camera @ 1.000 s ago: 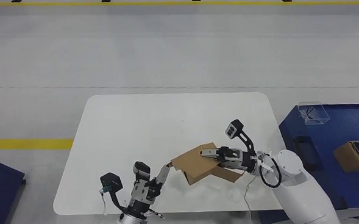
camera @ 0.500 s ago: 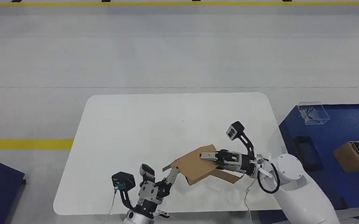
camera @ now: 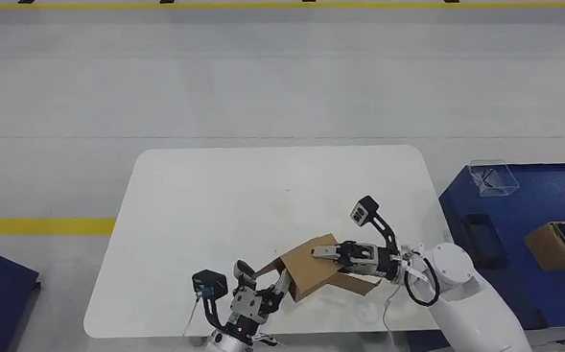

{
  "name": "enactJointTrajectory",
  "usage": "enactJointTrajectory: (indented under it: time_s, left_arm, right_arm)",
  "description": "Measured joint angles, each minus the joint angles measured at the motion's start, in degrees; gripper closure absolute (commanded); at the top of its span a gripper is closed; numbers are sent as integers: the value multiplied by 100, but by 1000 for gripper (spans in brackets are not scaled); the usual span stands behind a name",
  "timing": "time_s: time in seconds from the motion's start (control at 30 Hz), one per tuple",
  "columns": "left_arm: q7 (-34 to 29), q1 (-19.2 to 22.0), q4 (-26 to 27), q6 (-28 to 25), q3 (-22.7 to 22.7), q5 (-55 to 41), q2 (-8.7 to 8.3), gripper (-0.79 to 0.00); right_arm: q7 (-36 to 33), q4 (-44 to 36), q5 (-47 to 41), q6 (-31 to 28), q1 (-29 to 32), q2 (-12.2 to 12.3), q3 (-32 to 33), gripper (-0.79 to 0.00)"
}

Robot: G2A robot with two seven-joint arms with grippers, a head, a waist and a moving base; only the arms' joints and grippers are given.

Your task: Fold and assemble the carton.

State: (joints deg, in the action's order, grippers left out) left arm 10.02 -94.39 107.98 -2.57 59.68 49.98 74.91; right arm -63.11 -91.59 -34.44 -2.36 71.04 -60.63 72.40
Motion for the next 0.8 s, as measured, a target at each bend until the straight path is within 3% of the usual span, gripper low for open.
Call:
enactJointTrajectory:
  time_s: [0.17,0.37,0.6,0.8]
  left_arm:
    - [104,-18,10,-26,-22,23,11,-785]
    - [392,-234,223,-299,166,2,-21,-785]
    - [1128,-688,636,-972,741,-419,-94,-785]
    - [556,-510,442,-477,1249,-1146,-105,-785]
  right_arm:
    - [-31,137,-257,284,-79,-8,-9,0]
    - [-32,538,-769,1032,-366,-35,-56,0]
    - [-611,1217,-1338,1988,-876,-81,-290,0]
    - [-1190,1657,-1457,2380,-1221,-91,-441,0]
